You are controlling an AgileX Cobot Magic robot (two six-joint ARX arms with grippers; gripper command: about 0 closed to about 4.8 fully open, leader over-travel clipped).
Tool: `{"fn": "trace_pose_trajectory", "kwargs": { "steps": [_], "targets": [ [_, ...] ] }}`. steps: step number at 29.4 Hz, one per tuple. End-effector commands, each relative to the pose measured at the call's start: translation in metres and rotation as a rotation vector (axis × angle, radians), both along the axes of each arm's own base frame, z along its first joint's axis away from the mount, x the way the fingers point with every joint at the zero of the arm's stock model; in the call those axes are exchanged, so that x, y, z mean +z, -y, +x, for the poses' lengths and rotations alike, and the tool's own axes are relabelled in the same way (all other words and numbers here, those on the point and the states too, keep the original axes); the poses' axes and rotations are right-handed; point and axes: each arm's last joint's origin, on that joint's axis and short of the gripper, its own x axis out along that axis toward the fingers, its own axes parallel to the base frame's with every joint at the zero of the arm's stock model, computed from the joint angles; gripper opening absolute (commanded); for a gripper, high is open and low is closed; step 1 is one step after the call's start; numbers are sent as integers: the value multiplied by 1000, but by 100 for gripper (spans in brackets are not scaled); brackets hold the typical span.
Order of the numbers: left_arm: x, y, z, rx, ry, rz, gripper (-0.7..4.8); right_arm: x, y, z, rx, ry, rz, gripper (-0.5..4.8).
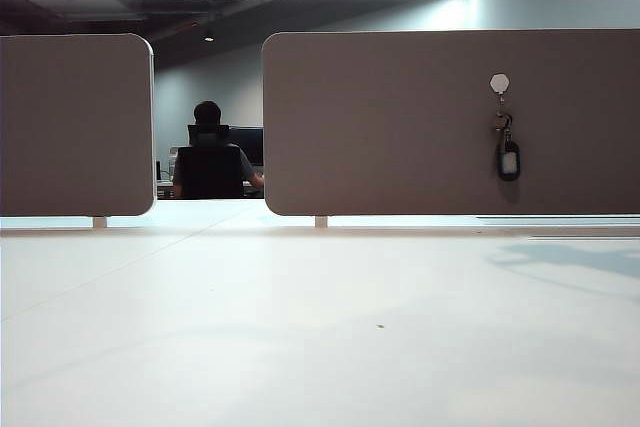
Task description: Hang the bunch of keys on the hook.
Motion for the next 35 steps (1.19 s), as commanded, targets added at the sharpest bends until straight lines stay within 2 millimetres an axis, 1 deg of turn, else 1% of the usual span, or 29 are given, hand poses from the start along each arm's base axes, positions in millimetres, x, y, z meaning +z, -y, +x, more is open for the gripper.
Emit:
{"fn": "trace_pose_trajectory", "kwargs": {
  "steps": [1,3,4,6,9,12,14,16,18,21,23,28,35],
  "targets": [
    [-13,-7,-15,29,-91,40,-6,-15,-3,-40,19,-3,16,-6],
    [-15,-11,-24,27,-67,46,-6,-27,-4,-59,55,5,26,-6],
    [-16,-12,-29,16,-51,47,-6,-35,-5,-68,78,2,34,-6],
    [-22,-14,-35,-14,-33,38,-6,-49,-5,-81,88,-22,65,-6],
    [-38,-16,-41,-31,-32,11,-6,-75,-5,-98,90,-80,133,-6],
    [-56,-18,-47,-52,-18,-35,-6,-95,-9,-115,119,-109,199,-6],
    [-66,-19,-50,-53,0,-42,-6,-106,-14,-125,151,-107,209,-6],
    [-76,-16,-45,-72,-42,-39,-6,-114,-16,-132,172,-96,208,-6],
    [-86,-13,-40,-95,-70,-32,-6,-122,-17,-137,193,-82,209,-6],
    [-99,-9,-32,-133,-69,-29,-6,-136,-25,-143,241,-66,208,-6],
    [-109,-6,-27,-160,-67,-27,-6,-146,-29,-145,231,-59,199,-6],
    [-134,-1,-15,-163,-66,-26,-6,-172,-40,-145,223,-49,189,-6],
    [-165,3,-6,-174,-126,-7,-6,-213,-52,-140,274,-208,153,-6]
  ]
}}
